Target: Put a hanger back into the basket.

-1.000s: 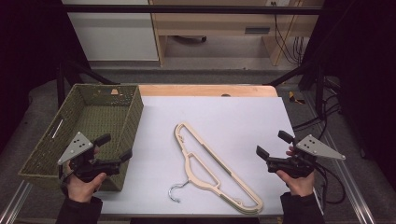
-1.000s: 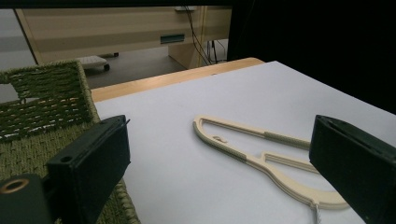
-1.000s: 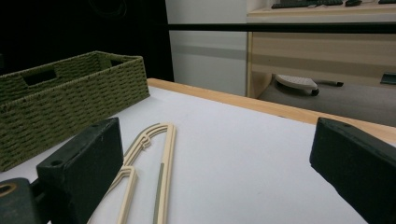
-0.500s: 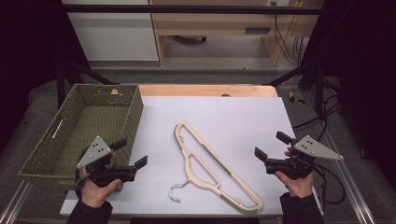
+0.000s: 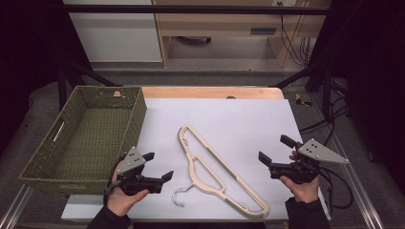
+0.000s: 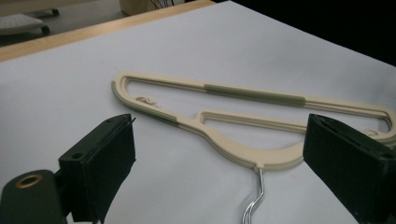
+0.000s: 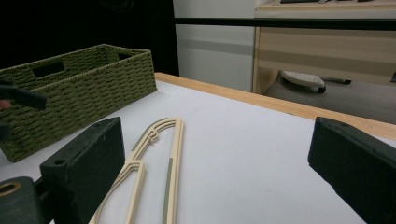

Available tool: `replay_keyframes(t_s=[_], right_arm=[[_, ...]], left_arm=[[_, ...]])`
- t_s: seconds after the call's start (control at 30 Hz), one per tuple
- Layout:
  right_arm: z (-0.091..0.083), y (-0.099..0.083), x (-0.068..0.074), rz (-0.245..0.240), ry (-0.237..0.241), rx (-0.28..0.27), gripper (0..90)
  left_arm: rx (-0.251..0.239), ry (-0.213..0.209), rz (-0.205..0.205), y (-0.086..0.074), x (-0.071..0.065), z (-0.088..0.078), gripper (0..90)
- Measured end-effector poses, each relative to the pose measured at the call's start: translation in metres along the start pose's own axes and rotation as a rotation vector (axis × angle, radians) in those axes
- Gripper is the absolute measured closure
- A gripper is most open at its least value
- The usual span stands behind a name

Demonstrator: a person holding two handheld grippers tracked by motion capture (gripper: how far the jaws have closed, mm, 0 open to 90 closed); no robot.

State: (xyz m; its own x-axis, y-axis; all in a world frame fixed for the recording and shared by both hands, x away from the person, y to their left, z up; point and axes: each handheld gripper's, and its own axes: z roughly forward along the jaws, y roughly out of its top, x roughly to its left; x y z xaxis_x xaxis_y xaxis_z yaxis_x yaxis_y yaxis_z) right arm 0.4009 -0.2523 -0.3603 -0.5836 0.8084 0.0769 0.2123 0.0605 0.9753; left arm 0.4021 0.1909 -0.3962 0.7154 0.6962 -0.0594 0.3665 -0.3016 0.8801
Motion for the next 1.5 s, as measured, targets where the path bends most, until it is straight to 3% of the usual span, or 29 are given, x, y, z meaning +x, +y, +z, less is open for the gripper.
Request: replay_keyframes(t_s=[0.37, 0.67, 0.9, 1.13, 1.37, 1.5], right_arm=[[0.001, -0.001, 0.001, -0.001, 0.002, 0.004, 4.3], [0.002, -0.001, 0.002, 0.002, 0.006, 0.009, 4.4], [0.004, -0.002, 0.002, -0.005, 0.007, 0.021, 4.5], [0.005, -0.003, 0.002, -0.008, 0.013, 0.024, 4.6], [0.007, -0.004, 0.002, -0.015, 0.016, 0.028, 4.6], [0.007, -0.004, 0.002, -0.013, 0.015, 0.029, 4.6]], left_arm=[[0.091, -0.036, 0.002, -0.016, -0.015, 0.032, 14.3], [0.164, -0.066, 0.015, -0.029, -0.027, 0.057, 23.6], [0.209, -0.080, 0.038, -0.036, -0.033, 0.070, 43.0], [0.254, -0.091, 0.024, -0.041, -0.033, 0.081, 60.4], [0.286, -0.103, 0.012, -0.044, -0.035, 0.087, 71.4], [0.301, -0.103, 0.026, -0.046, -0.038, 0.089, 75.1]])
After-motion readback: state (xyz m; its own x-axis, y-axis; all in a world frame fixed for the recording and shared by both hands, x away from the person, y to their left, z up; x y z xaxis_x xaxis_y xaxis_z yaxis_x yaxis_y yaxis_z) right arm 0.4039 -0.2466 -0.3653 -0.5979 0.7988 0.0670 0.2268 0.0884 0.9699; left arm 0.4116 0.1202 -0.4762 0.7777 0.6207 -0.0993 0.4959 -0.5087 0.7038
